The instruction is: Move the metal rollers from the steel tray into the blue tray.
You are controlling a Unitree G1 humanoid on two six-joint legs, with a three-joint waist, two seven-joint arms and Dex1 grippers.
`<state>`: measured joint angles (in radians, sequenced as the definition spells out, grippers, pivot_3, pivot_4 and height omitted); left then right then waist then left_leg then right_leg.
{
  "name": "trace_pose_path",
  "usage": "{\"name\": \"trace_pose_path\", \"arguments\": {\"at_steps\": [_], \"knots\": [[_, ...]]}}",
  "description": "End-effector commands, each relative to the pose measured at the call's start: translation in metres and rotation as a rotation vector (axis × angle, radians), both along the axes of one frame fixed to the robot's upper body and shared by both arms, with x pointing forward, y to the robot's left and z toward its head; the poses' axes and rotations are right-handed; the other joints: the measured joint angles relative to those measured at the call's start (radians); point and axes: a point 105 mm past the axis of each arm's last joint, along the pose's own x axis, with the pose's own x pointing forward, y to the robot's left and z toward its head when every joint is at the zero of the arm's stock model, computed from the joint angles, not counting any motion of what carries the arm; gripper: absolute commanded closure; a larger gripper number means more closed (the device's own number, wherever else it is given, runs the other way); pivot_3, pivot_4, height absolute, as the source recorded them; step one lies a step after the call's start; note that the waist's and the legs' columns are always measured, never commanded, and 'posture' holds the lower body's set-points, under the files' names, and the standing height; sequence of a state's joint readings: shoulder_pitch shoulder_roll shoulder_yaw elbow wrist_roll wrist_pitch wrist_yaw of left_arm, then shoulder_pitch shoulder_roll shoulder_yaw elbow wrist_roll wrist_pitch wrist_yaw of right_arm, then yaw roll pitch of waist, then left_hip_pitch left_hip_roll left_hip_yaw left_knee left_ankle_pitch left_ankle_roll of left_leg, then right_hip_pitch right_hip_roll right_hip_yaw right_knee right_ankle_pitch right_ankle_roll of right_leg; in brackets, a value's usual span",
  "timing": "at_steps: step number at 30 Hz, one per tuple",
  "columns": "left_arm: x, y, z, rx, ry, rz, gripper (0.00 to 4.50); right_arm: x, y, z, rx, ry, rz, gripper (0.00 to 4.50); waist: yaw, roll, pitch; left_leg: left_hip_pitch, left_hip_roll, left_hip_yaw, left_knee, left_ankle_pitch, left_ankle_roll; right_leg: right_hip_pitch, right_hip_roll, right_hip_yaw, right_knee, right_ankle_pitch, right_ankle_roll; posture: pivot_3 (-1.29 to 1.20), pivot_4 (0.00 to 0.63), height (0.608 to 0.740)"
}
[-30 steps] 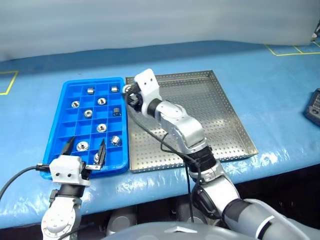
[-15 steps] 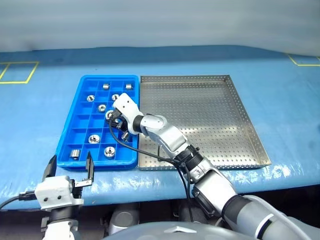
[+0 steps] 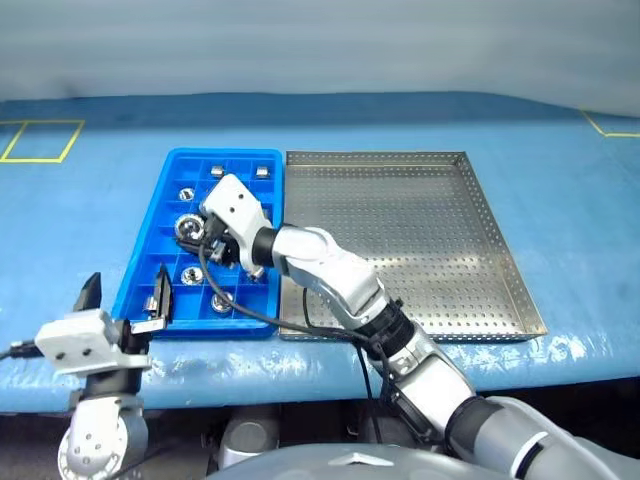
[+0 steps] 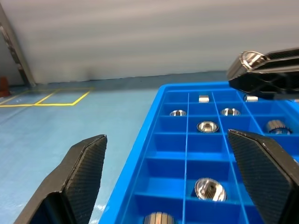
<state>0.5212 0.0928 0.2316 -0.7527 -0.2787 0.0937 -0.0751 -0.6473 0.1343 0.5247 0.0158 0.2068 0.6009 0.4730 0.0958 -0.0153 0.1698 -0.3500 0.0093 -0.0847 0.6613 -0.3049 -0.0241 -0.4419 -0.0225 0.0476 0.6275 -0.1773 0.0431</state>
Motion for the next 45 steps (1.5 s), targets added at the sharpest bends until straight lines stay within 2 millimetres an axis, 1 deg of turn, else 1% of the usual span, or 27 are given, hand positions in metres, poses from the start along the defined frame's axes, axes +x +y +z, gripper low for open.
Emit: {"name": "trace_pose_path", "arguments": {"at_steps": [1, 5, 9, 11, 15, 18, 24, 29, 34, 38, 45], "knots": [[0.01, -0.005, 0.013, -0.076, -0.025, -0.061, 0.0, -0.014, 0.0, 0.014, 0.051, -0.028, 0.022, 2.66, -0.019, 0.0, 0.0, 0.0, 0.0, 0.0, 0.0, 0.0, -0.001, 0.0, 0.0, 0.0, 0.0, 0.0, 0.0, 0.17, 0.15, 0.74], [0.02, -0.017, 0.022, -0.124, -0.049, -0.173, 0.0, -0.017, -0.008, 0.002, 0.033, -0.006, 0.021, 2.66, -0.061, -0.001, 0.0, 0.001, 0.0, 0.0, 0.001, 0.001, -0.002, 0.002, 0.0, 0.0, 0.0, 0.001, 0.001, 0.12, 0.15, 0.74], [0.019, -0.026, 0.017, -0.182, 0.011, -0.29, 0.0, -0.004, -0.016, -0.015, -0.003, 0.025, -0.018, 2.66, -0.095, -0.001, 0.0, 0.003, 0.0, 0.0, 0.0, 0.001, -0.002, 0.003, 0.0, 0.0, 0.001, 0.001, 0.001, 0.1, 0.15, 0.74], [0.017, -0.028, 0.013, -0.235, 0.043, -0.321, 0.0, -0.001, -0.018, -0.018, -0.012, 0.025, -0.023, 2.66, -0.11, -0.001, 0.0, 0.003, 0.0, 0.0, 0.0, 0.001, -0.001, 0.003, 0.0, 0.0, 0.001, 0.001, 0.001, 0.1, 0.15, 0.74], [0.013, -0.025, 0.015, -0.325, 0.045, -0.334, 0.0, -0.006, -0.02, -0.016, 0.019, 0.043, 0.034, 2.66, -0.114, -0.001, 0.0, 0.003, 0.0, -0.001, 0.0, 0.001, -0.001, 0.003, 0.0, 0.0, 0.001, 0.001, 0.001, 0.11, 0.15, 0.74], [0.01, -0.024, 0.017, -0.357, 0.039, -0.344, 0.0, -0.011, -0.021, -0.015, 0.033, 0.05, 0.085, 2.66, -0.112, -0.001, 0.0, 0.003, 0.0, -0.001, 0.0, 0.001, -0.001, 0.004, 0.0, 0.0, 0.001, 0.001, 0.001, 0.12, 0.15, 0.74], [0.005, -0.026, 0.02, -0.499, 0.015, -0.369, 0.0, -0.028, -0.025, -0.012, 0.075, 0.062, 0.234, 2.66, -0.107, -0.001, 0.0, 0.003, 0.0, -0.001, 0.001, 0.001, -0.001, 0.004, 0.0, 0.0, 0.0, 0.001, 0.001, 0.14, 0.15, 0.74], [0.001, -0.028, 0.017, -0.61, 0.02, -0.375, 0.0, -0.035, -0.028, -0.006, 0.11, 0.066, 0.306, 2.66, -0.106, -0.001, 0.0, 0.004, 0.0, -0.001, 0.001, 0.001, -0.001, 0.005, 0.0, 0.0, 0.0, 0.001, 0.001, 0.15, 0.15, 0.74], [-0.002, -0.03, 0.015, -0.67, 0.033, -0.38, 0.0, -0.037, -0.029, -0.003, 0.123, 0.057, 0.334, 2.66, -0.106, -0.001, 0.0, 0.004, 0.0, -0.001, 0.001, 0.001, -0.001, 0.005, 0.0, 0.0, 0.0, 0.001, 0.001, 0.15, 0.15, 0.74], [-0.004, -0.037, 0.005, -0.712, 0.092, -0.384, 0.0, -0.035, -0.028, 0.001, 0.137, 0.047, 0.339, 2.66, -0.105, -0.001, 0.0, 0.004, 0.0, -0.001, 0.001, 0.001, -0.001, 0.005, 0.0, 0.0, 0.0, 0.001, 0.001, 0.16, 0.15, 0.74], [-0.005, -0.047, 0.002, -0.759, 0.118, -0.41, 0.0, -0.035, -0.026, 0.002, 0.136, 0.041, 0.35, 2.66, -0.102, -0.001, 0.0, 0.004, 0.0, -0.001, 0.001, 0.001, -0.002, 0.005, 0.0, 0.0, 0.0, 0.0, 0.0, 0.18, 0.15, 0.74]]}}
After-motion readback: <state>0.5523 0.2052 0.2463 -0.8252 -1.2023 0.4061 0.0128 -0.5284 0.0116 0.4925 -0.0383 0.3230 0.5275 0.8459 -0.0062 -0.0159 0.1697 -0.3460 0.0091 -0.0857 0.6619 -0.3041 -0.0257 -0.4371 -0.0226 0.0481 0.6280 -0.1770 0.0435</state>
